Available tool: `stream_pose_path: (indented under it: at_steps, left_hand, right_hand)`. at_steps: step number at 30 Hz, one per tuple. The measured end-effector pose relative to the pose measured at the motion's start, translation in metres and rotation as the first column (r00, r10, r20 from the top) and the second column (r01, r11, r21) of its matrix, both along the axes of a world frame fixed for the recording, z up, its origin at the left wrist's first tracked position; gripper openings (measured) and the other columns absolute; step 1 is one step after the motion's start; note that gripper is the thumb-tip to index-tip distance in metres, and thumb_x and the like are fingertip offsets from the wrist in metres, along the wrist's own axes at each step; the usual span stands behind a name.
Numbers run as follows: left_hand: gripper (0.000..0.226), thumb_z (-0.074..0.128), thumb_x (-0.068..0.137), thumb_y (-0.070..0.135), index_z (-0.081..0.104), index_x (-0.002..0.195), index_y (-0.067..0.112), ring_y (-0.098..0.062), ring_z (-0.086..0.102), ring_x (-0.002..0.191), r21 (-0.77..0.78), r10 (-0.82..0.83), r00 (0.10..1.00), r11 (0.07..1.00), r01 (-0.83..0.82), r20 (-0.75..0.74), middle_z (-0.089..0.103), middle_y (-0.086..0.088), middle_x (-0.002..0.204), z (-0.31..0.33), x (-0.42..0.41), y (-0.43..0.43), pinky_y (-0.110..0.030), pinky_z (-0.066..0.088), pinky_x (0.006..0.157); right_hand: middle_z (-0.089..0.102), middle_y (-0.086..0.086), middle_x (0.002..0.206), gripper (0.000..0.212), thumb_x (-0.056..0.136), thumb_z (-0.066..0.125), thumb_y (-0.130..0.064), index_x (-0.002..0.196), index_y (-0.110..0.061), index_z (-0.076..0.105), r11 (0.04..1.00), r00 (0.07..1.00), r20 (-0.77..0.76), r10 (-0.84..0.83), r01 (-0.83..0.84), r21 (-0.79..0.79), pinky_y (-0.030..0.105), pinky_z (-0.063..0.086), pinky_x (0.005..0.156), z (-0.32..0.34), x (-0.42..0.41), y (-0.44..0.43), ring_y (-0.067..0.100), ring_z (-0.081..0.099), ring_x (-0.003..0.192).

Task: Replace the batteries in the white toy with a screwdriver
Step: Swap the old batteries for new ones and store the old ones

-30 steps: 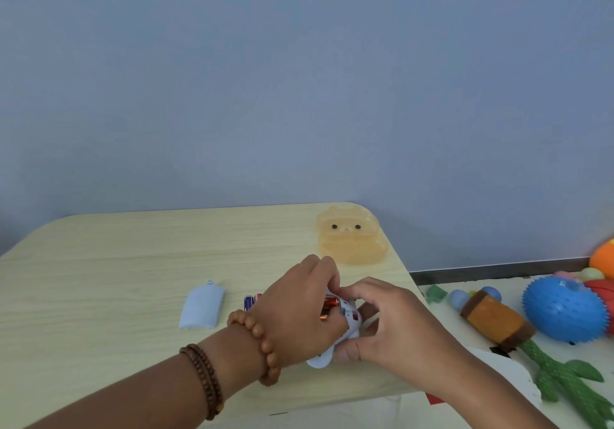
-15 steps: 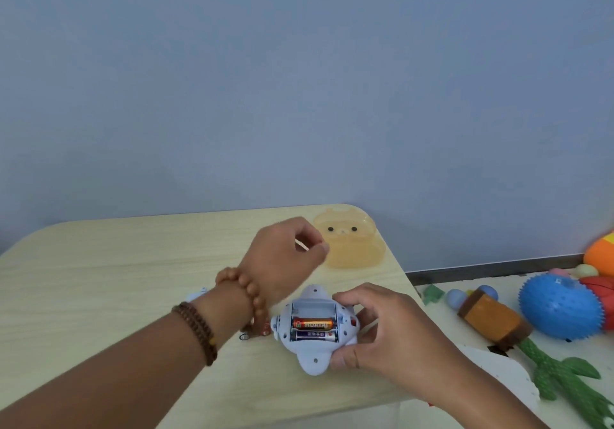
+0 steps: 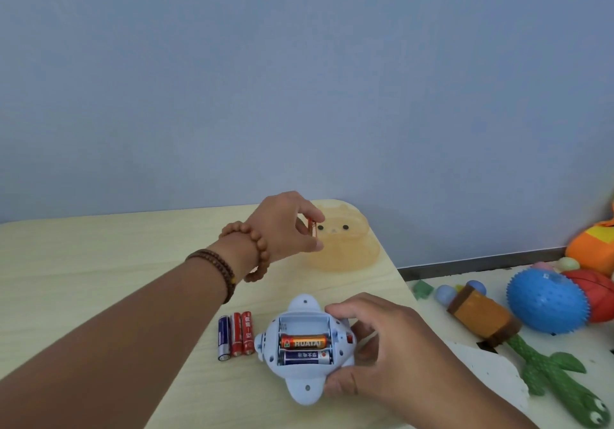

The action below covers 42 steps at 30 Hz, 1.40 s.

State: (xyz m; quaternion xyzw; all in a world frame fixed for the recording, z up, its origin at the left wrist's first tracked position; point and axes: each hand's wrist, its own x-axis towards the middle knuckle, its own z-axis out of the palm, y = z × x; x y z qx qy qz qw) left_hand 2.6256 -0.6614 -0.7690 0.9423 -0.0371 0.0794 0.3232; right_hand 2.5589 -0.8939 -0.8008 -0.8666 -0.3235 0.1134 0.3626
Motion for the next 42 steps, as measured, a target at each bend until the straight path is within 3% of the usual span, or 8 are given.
stream_pose_path:
  at_steps: [6,19,23,27,31,33,37,42]
  left_hand:
    - [0.036,0.084,0.074,0.043,0.072,0.107,0.034,-0.008,0.061,0.096,0.183,-0.129,0.991,0.974,0.132,-0.029,0.065,0.012,0.109,-0.015,0.009,0.001,-0.027,0.05,0.085]
    - [0.032,0.07,0.088,0.045,0.068,0.113,0.026,-0.009,0.054,0.106,0.232,-0.176,0.98,0.953,0.193,-0.094,0.052,0.01,0.122,-0.03,0.008,0.008,-0.025,0.045,0.092]
    - [0.057,0.067,0.087,0.052,0.052,0.135,0.026,-0.011,0.056,0.107,0.268,-0.118,0.993,0.957,0.112,0.006,0.054,0.006,0.125,-0.011,-0.008,0.009,-0.027,0.046,0.092]
    - [0.045,0.065,0.082,0.059,0.06,0.118,0.031,-0.001,0.059,0.102,0.18,-0.108,0.989,0.98,0.089,0.102,0.062,0.016,0.114,0.025,-0.055,0.006,-0.031,0.052,0.091]
    - [0.087,0.073,0.063,0.073,0.034,0.137,0.049,0.02,0.039,0.121,0.183,-0.223,0.956,0.949,0.257,-0.191,0.042,0.038,0.13,0.028,-0.12,0.001,-0.008,0.035,0.102]
    - [0.103,0.08,0.062,0.066,0.022,0.146,0.051,0.026,0.033,0.119,0.213,-0.209,0.954,0.943,0.255,-0.216,0.034,0.042,0.131,0.006,-0.143,-0.001,0.005,0.026,0.096]
    - [0.081,0.087,0.064,0.047,0.048,0.136,0.047,0.015,0.053,0.106,0.151,-0.079,0.997,0.986,0.074,0.023,0.058,0.031,0.117,-0.032,-0.156,0.0,-0.007,0.042,0.087]
    - [0.073,0.091,0.061,0.047,0.063,0.128,0.042,0.017,0.055,0.097,0.192,-0.024,0.99,0.981,-0.003,0.136,0.064,0.03,0.099,-0.034,-0.163,0.0,0.004,0.034,0.078]
  right_hand:
    - [0.063,-0.024,0.112,0.063,0.06,0.095,-0.044,0.117,-0.044,0.069,1.0,1.0,-0.007,0.001,-0.001,0.024,0.013,0.053,0.072,-0.003,0.0,0.001,0.0,0.063,0.09]
    - [0.067,-0.024,0.107,0.061,0.058,0.097,-0.039,0.112,-0.045,0.069,0.999,0.999,-0.024,-0.028,0.029,0.027,0.012,0.051,0.071,-0.003,-0.002,0.001,0.002,0.065,0.088]
    - [0.068,-0.023,0.105,0.057,0.059,0.098,-0.033,0.108,-0.044,0.07,0.998,0.998,-0.044,-0.034,0.037,0.051,0.01,0.051,0.069,0.0,-0.005,0.0,0.004,0.066,0.083]
    - [0.069,-0.022,0.104,0.062,0.058,0.097,-0.036,0.112,-0.042,0.069,0.998,0.998,-0.041,-0.056,0.058,0.035,0.014,0.053,0.069,0.001,-0.006,-0.001,0.005,0.066,0.083]
    - [0.068,-0.025,0.103,0.06,0.059,0.097,-0.032,0.112,-0.04,0.069,0.998,0.998,-0.047,-0.05,0.053,0.045,0.014,0.054,0.068,0.001,-0.005,-0.002,0.002,0.067,0.08]
    - [0.068,-0.027,0.099,0.058,0.06,0.097,-0.028,0.11,-0.04,0.07,0.998,0.997,-0.059,-0.051,0.054,0.041,0.013,0.053,0.067,0.004,-0.007,-0.003,0.0,0.066,0.073]
    - [0.063,-0.034,0.103,0.06,0.062,0.096,-0.031,0.114,-0.041,0.068,0.999,0.999,-0.023,-0.036,0.036,0.001,0.014,0.055,0.074,0.009,-0.009,-0.001,0.001,0.068,0.084]
    - [0.065,-0.033,0.104,0.057,0.072,0.088,-0.04,0.123,-0.042,0.063,0.995,0.999,-0.044,0.011,-0.015,-0.097,0.018,0.056,0.082,0.02,-0.012,0.0,-0.005,0.065,0.094]
